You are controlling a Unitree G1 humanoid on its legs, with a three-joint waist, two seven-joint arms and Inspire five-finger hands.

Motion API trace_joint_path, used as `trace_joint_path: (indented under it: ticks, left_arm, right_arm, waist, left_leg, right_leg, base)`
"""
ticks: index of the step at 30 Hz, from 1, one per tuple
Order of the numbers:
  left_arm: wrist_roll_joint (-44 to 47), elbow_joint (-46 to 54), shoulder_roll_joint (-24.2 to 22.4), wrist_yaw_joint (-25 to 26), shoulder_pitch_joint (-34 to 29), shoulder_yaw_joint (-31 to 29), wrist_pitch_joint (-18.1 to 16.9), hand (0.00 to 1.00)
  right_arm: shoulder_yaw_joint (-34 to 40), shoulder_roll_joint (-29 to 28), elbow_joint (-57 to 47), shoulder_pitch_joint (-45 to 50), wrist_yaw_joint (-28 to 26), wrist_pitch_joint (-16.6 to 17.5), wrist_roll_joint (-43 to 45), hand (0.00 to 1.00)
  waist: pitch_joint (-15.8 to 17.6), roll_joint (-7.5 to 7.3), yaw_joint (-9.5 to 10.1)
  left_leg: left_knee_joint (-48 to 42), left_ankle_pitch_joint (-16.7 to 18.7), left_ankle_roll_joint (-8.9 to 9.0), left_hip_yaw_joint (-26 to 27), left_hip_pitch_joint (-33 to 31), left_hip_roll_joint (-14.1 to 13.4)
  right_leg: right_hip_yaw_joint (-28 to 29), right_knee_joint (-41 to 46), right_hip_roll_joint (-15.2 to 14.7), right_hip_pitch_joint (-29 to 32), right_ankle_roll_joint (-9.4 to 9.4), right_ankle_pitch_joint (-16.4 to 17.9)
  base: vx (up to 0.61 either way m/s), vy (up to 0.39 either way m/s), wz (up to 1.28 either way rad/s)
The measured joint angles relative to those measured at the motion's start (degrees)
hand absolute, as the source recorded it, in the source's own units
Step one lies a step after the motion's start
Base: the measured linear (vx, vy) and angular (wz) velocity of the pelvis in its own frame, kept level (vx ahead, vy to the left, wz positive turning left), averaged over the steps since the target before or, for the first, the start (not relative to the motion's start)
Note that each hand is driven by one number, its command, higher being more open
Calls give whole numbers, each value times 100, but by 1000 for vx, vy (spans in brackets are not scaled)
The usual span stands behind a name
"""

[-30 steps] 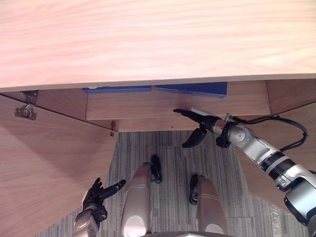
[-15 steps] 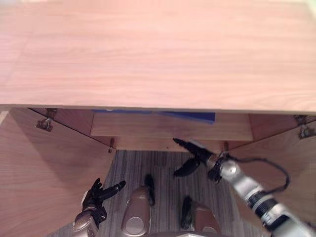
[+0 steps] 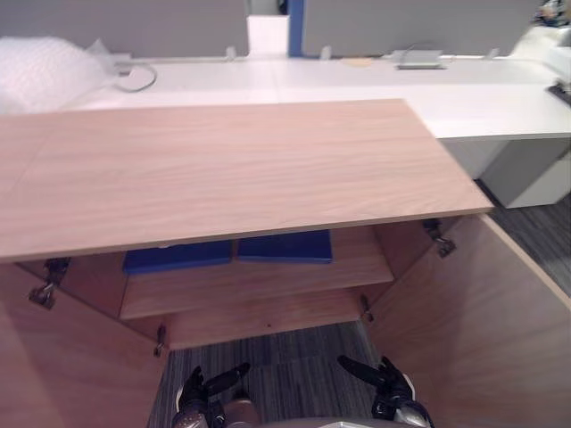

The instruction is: Walk over to the cabinet, pick up the folder, carry it to the office cabinet, place the folder inside the office cabinet, then close the office cabinet door

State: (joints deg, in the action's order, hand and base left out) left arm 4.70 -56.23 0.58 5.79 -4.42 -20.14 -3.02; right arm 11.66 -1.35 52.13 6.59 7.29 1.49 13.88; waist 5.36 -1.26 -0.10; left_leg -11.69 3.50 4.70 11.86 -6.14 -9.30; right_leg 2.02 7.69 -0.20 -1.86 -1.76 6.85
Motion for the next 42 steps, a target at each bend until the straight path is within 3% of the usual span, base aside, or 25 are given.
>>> trace_joint_path:
  ticks: [2, 3, 4, 7, 12, 15, 16, 18, 19, 20, 21, 22, 24, 27, 35, 42]
  left_arm:
    - [-130, -200, 43, 99, -21, 219, -5, 100]
    - [-152, -220, 57, 113, -22, 245, -5, 100]
    - [-183, -300, 49, 132, -19, 359, -4, 100]
    - [-203, -479, 78, 134, 32, 363, 0, 100]
    - [-64, -466, 28, 224, 45, 11, 5, 100]
    - [64, -456, -24, 302, 57, -207, 7, 100]
    - [104, -456, -43, 327, 21, -279, 11, 100]
    - [121, -441, -91, 365, -31, -288, 12, 100]
    - [186, -346, -114, 368, -121, -372, 12, 100]
    - [199, -309, -109, 376, -160, -398, 13, 100]
    - [199, -268, -116, 363, -223, -502, 16, 100]
    - [209, -297, -233, 373, -268, -625, 62, 100]
    - [213, -254, -419, 386, -356, -757, 66, 100]
    - [210, -256, -414, 371, -363, -715, 76, 100]
    - [31, -261, -115, 302, -328, 326, 108, 100]
    - [-32, -282, 61, 140, -361, 577, 108, 100]
  right_arm:
    - [365, -8, 184, 113, 142, 1, 311, 100]
    - [415, -7, 188, 131, 162, 5, 380, 100]
    - [611, -2, 213, 186, 221, 6, 482, 100]
    - [1023, -16, 209, 361, 473, -1, 724, 100]
    - [1233, -227, -669, 648, 929, 4, 867, 100]
    - [1247, -229, -1357, 654, 1101, 115, 852, 100]
    - [1269, -227, -1485, 675, 1179, 137, 849, 100]
    - [1376, -223, -1638, 795, 1268, 140, 861, 100]
    - [1419, -222, -1782, 866, 1334, 140, 865, 100]
    - [1438, -221, -1860, 901, 1368, 141, 863, 100]
    - [1506, -272, -1996, 944, 1414, 155, 862, 100]
    - [1710, -266, -2086, 908, 1428, 185, 846, 100]
    - [2013, -299, -2209, 910, 1509, 223, 837, 100]
    - [2120, -296, -2270, 898, 1525, 217, 648, 100]
    - [2411, -84, -2447, 741, 1401, 149, -173, 100]
    - [1987, 366, -2447, 323, 1007, 155, -493, 100]
  waist:
    - [-220, -29, -42]
    - [-241, -41, -47]
    - [-235, 35, -80]
    - [-160, 63, -248]
    - [11, -25, -298]
    - [167, 13, -167]
    - [163, 34, -194]
    - [158, 110, -169]
    - [112, 81, -172]
    - [58, 30, -174]
    - [-81, -95, -173]
    - [-166, 113, -146]
    - [-269, 290, -145]
    - [-303, 315, -153]
    - [-300, 282, -207]
    - [-267, 253, -199]
  left_leg:
    - [1162, -438, 65, 113, 561, 250]
    - [1309, -509, 57, 120, 637, 280]
    - [1709, -686, 54, 159, 851, 328]
    - [1698, -744, 21, 483, 950, 322]
    - [1596, -650, -56, 1312, 1206, 239]
    - [996, -313, -171, 1925, 1171, 28]
    - [704, -181, -151, 1979, 1107, -141]
    - [476, -93, -31, 2008, 1144, -394]
    - [373, -32, 110, 2026, 1157, -487]
    - [342, -31, 205, 2049, 1148, -502]
    - [380, -67, 371, 2054, 1147, -500]
    - [484, -186, 498, 2034, 1229, -638]
    - [820, -191, 492, 1831, 1435, -669]
    - [1130, -339, 384, 1426, 1598, -692]
    - [1398, -456, 402, 1150, 1621, -392]
    - [1452, -485, 356, 907, 1620, -300]
  right_leg:
    - [447, -72, -39, 159, -23, -131]
    - [510, -84, -27, 180, -35, -150]
    - [717, -123, 30, 224, -61, -224]
    - [1096, -98, 105, 320, -94, -329]
    - [1726, 101, 253, 517, -209, -407]
    - [213, 571, -413, 895, -133, -263]
    - [-357, 1079, -644, 1000, -48, -180]
    - [-921, 2031, -1012, 1109, 211, -6]
    - [-996, 2280, -1225, 1079, 204, -4]
    - [-967, 2203, -1293, 1055, -53, 70]
    - [-1068, 1807, -1221, 893, -414, 412]
    - [-1096, 1505, -985, 786, -347, 433]
    - [-1054, 1297, -669, 648, -228, 387]
    - [-979, 1104, -345, 549, -116, 380]
    - [-1022, 770, -527, 307, -261, 225]
    - [-1156, 472, -600, 80, -303, 48]
  base:
    - [-54, 56, -96]
    - [-53, 72, -94]
    - [-80, 73, -76]
    - [-79, 59, -73]
    - [-71, 21, -88]
    - [-124, -10, -98]
    - [-37, -99, -51]
    - [28, -189, -22]
    - [62, -251, -22]
    - [104, -332, -30]
    - [130, -337, -47]
    - [147, -299, -46]
    - [131, -185, -45]
    - [63, -121, -33]
    - [57, 60, 11]
    - [-35, 38, 14]
